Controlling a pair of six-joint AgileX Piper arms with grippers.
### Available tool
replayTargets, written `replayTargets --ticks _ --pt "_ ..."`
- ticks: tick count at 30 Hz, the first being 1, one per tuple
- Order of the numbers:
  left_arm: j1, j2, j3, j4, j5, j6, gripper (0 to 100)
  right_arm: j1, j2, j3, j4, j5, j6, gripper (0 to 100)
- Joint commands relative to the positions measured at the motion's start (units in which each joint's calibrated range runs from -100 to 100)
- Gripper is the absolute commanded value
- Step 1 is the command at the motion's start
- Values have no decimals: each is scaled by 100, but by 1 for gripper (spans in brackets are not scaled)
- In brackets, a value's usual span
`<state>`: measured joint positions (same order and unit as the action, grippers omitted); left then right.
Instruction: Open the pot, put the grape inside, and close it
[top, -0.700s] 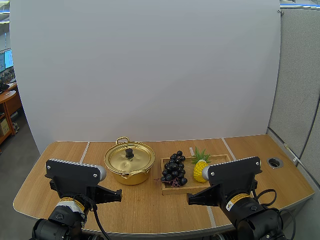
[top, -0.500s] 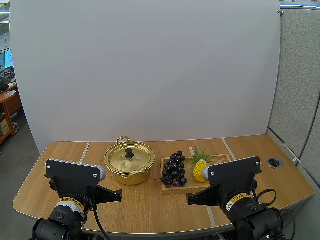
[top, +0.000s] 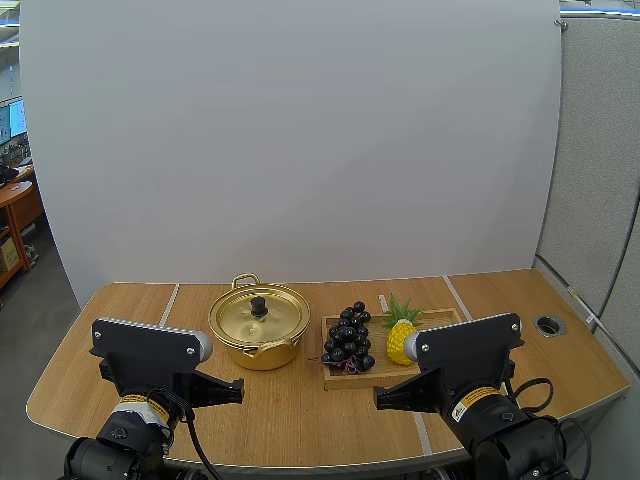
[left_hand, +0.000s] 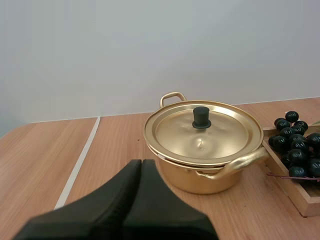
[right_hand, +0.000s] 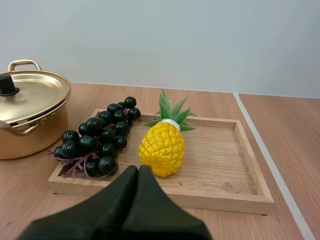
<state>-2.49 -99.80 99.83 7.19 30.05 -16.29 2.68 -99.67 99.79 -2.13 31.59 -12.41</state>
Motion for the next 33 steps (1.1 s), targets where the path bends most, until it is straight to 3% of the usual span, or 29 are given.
replayTargets --ticks 1,20,27,33 --pt "-20 -20 17 -99 -140 -32 0 -17 -33 21 -15 -14 -13 0" --pt "-20 -20 -232 -76 -137 -32 0 -17 -33 4 101 -40 11 0" --pt "-20 -20 -1353 -76 -137 -32 0 -17 -33 -1003 101 61 11 0" --pt "-20 -20 -2462 -76 17 -32 0 -17 -33 -2207 101 939 11 0"
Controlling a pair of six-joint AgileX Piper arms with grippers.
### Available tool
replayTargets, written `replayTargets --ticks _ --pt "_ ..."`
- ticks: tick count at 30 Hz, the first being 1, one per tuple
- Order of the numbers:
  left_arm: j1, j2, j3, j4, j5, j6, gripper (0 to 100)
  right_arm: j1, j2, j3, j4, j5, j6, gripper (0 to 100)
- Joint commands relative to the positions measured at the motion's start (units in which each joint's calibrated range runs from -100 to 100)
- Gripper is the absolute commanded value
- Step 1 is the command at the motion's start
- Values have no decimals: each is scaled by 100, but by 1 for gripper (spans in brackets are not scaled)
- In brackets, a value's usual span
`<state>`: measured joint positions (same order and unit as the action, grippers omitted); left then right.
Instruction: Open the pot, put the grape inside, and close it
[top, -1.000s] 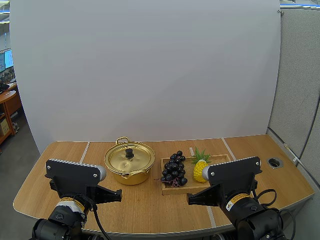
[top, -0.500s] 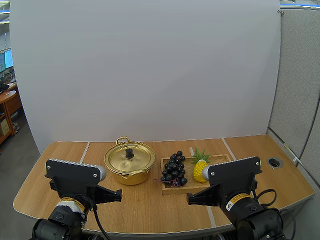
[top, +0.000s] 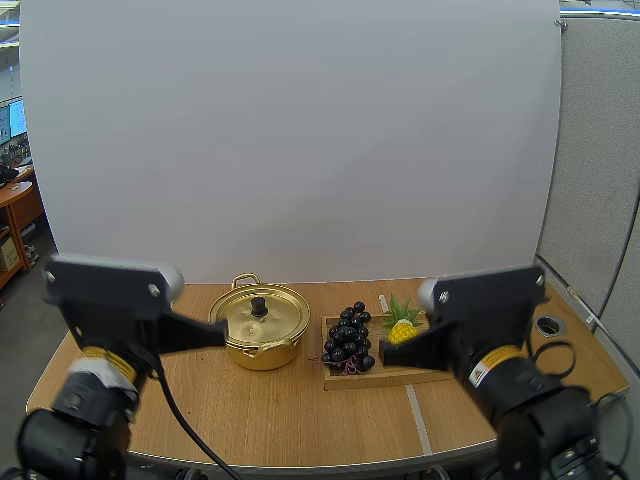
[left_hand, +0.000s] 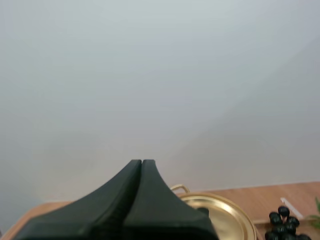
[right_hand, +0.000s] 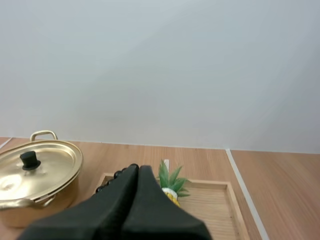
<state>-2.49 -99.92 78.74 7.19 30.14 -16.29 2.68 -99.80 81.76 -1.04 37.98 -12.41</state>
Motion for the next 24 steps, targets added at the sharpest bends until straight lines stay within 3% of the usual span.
replayTargets --ticks 1,8,15,20,24 --pt "-20 -8 -531 -76 80 -32 0 -17 -20 -610 -8 409 11 0" --pt "-20 -8 -1706 -76 1192 -32 0 -17 -20 -2022 -8 1207 11 0" --pt "-20 -8 -2446 -76 3056 -32 0 -17 -20 -3146 161 3303 11 0" --pt "-20 -8 -2498 -88 3433 410 0 -17 -20 -3453 364 4199 11 0" --pt "-20 215 -2526 -149 3558 456 0 -17 99 -3511 556 4268 11 0"
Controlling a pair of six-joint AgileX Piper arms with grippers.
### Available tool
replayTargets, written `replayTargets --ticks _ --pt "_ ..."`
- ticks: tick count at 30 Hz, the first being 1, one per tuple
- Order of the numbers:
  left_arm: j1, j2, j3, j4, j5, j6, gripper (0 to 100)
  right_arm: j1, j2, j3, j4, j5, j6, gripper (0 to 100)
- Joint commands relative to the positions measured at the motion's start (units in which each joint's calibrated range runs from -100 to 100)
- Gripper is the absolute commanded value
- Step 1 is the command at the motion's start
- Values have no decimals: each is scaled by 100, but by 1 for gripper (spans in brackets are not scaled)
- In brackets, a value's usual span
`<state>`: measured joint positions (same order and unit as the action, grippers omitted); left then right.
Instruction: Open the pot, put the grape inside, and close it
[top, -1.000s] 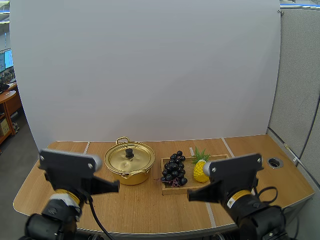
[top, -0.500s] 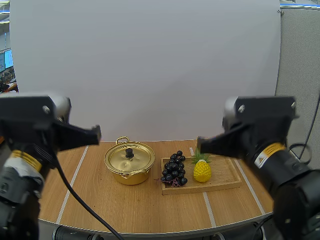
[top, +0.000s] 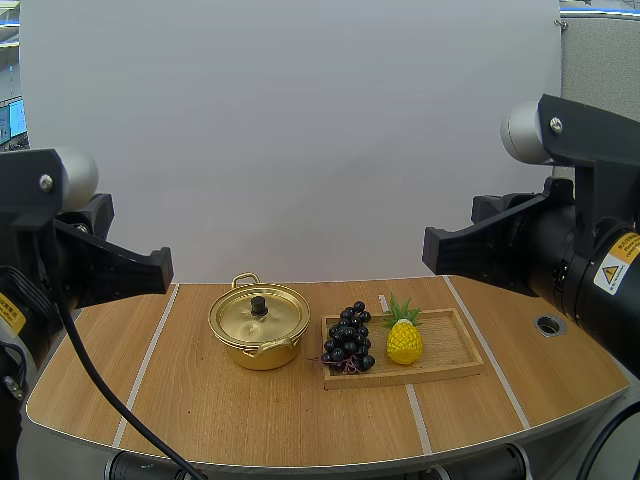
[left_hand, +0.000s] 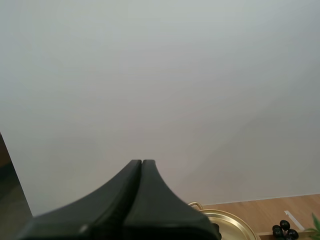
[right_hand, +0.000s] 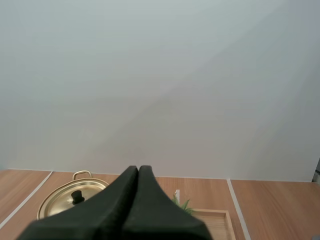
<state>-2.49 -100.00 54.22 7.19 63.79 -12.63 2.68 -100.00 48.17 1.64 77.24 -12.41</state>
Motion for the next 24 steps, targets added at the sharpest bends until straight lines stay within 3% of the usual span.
replayTargets --ticks 1,14,24 --pt "-20 402 -112 -212 263 123 0 -17 244 -149 342 353 11 0" --pt "-20 3302 -1302 -436 524 230 0 -17 2691 -180 446 648 -151 0" --pt "-20 4726 -1406 -436 815 323 0 -17 4119 -180 454 1353 -476 0"
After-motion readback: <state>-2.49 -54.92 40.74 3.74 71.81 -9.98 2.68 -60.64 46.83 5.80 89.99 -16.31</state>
